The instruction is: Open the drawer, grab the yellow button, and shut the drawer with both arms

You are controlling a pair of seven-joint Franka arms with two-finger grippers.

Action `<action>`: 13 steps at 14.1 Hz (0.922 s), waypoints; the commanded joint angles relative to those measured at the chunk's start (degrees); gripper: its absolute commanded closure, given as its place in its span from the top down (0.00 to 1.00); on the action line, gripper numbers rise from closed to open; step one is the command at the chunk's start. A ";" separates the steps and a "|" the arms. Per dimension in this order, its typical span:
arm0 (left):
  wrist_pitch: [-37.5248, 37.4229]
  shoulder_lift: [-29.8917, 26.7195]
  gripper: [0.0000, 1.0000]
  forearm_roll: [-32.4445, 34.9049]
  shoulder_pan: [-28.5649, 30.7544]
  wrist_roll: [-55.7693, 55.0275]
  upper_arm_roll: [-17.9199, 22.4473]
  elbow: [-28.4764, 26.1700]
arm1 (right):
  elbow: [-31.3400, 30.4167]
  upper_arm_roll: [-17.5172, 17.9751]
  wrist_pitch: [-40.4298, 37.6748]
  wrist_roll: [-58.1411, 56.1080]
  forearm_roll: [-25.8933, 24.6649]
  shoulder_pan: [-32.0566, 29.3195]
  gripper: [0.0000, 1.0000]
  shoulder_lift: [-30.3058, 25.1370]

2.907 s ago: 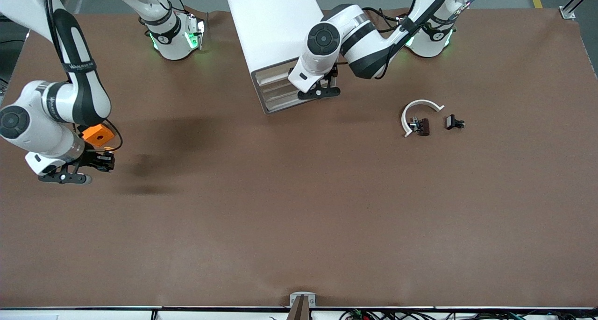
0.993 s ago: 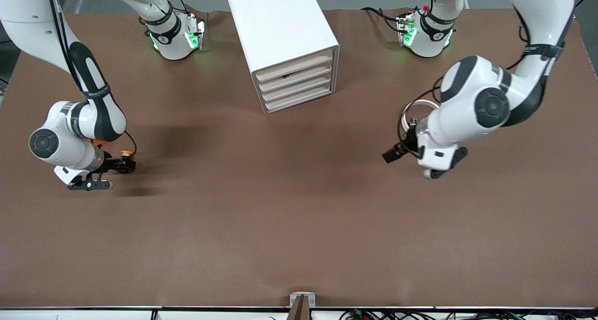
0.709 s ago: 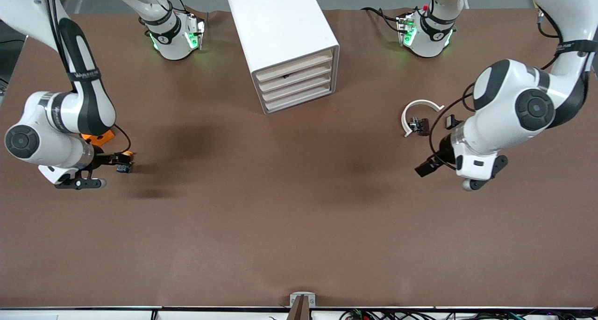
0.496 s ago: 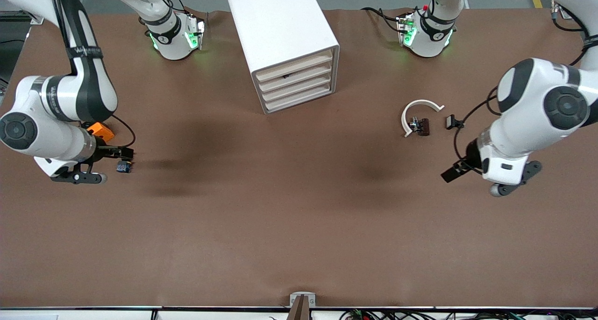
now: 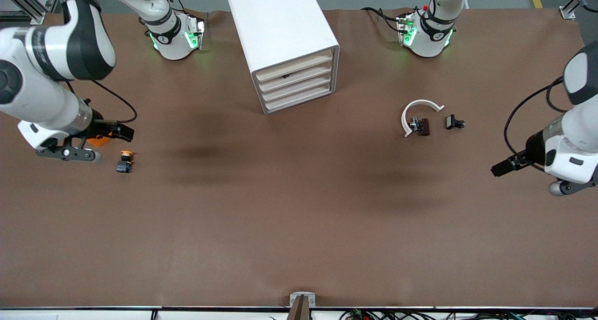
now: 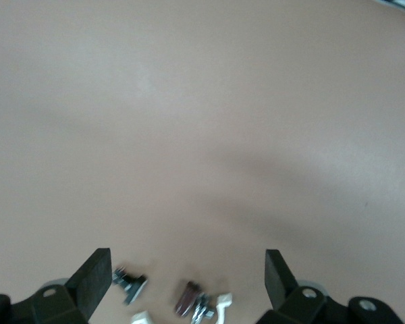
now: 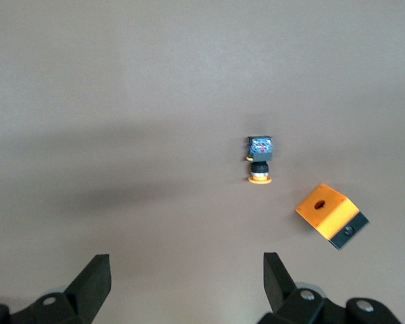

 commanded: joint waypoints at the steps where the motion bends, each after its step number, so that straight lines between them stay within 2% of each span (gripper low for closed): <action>1: -6.27 -3.27 1.00 0.58 0.34 4.24 -0.76 2.83 | 5.22 -0.49 -5.01 -0.14 -0.32 0.03 1.00 -0.46; 3: -6.54 -7.40 1.00 -0.30 -0.28 8.28 1.51 2.14 | 6.72 -0.92 -5.99 -3.46 -0.32 -0.33 1.00 -1.07; 5: -9.17 -11.44 1.00 -4.67 -1.24 13.46 4.40 1.70 | 7.51 -0.93 -5.72 -5.41 0.03 -1.20 1.00 -2.92; 7: -11.63 -15.57 1.00 -9.60 -8.24 17.16 14.21 1.00 | 9.35 -1.10 -5.99 -6.02 -0.05 -1.38 1.00 -3.97; 9: -11.82 -19.62 1.00 -13.82 -17.37 21.19 26.42 -1.54 | 10.93 -1.63 -6.08 -9.96 0.12 -2.95 1.00 -4.07; 10: -11.82 -21.29 1.00 -15.49 -20.11 23.22 30.22 -3.12 | 11.64 -1.63 -6.08 -12.07 1.08 -4.09 1.00 -4.07; 11: -11.82 -22.61 1.00 -15.85 -22.06 23.41 32.35 -4.88 | 12.34 -1.63 -6.08 -13.92 2.83 -5.67 1.00 -3.98; 13: -11.56 -24.73 1.00 -15.86 -24.26 23.42 33.77 -7.09 | 12.88 -1.63 -6.16 -16.91 5.30 -8.32 1.00 -3.98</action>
